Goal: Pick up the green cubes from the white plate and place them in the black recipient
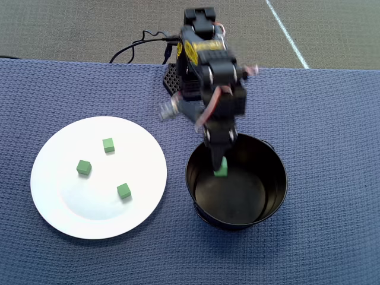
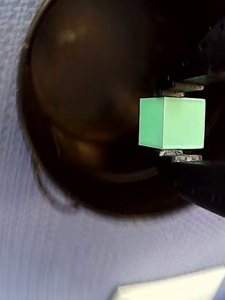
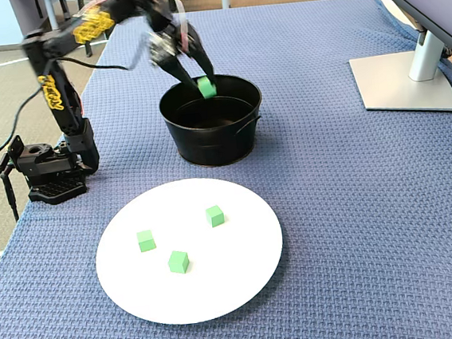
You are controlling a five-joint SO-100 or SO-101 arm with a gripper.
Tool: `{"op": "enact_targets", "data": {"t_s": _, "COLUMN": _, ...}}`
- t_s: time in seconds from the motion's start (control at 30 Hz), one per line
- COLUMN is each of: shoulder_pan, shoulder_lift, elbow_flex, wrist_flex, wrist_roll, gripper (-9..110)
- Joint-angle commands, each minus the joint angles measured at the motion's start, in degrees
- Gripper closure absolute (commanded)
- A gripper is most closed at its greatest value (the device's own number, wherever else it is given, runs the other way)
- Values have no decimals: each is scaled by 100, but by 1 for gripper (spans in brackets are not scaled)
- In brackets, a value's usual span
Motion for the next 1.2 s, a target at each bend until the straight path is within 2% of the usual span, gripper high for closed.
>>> {"op": "enact_targets", "data": {"t_s": 0.0, "shoulder_pan": -316, "shoulder_lift": -193, "elbow_flex": 53, "wrist_flex": -510, "wrist_roll": 53, "gripper": 102}}
{"op": "enact_targets", "data": {"t_s": 0.07, "shoulder_pan": -360, "shoulder_lift": -132, "elbow_flex": 193, "wrist_flex": -571, "wrist_roll": -9, "gripper": 102}}
{"op": "enact_targets", "data": {"t_s": 0.1, "shoulder_pan": -369, "shoulder_lift": -123, "elbow_flex": 237, "wrist_flex": -598, "wrist_roll": 0, "gripper": 95}}
{"op": "enact_targets", "data": {"t_s": 0.17, "shoulder_pan": -439, "shoulder_lift": -167, "elbow_flex": 237, "wrist_flex": -562, "wrist_roll": -202, "gripper": 66}}
{"op": "enact_targets", "data": {"t_s": 0.27, "shoulder_pan": -448, "shoulder_lift": -141, "elbow_flex": 255, "wrist_flex": -554, "wrist_roll": -123, "gripper": 59}}
{"op": "enact_targets", "data": {"t_s": 0.5, "shoulder_pan": -334, "shoulder_lift": 53, "elbow_flex": 132, "wrist_flex": -316, "wrist_roll": -176, "gripper": 58}}
{"op": "enact_targets", "data": {"t_s": 0.67, "shoulder_pan": 448, "shoulder_lift": 527, "elbow_flex": 211, "wrist_flex": 123, "wrist_roll": -598, "gripper": 59}}
{"op": "enact_targets", "data": {"t_s": 0.83, "shoulder_pan": 1793, "shoulder_lift": 870, "elbow_flex": 352, "wrist_flex": 352, "wrist_roll": -1819, "gripper": 59}}
{"op": "enact_targets", "data": {"t_s": 0.93, "shoulder_pan": 2514, "shoulder_lift": 993, "elbow_flex": 501, "wrist_flex": 378, "wrist_roll": -2900, "gripper": 60}}
{"op": "enact_targets", "data": {"t_s": 1.17, "shoulder_pan": 3894, "shoulder_lift": 1292, "elbow_flex": 1898, "wrist_flex": -457, "wrist_roll": -5106, "gripper": 60}}
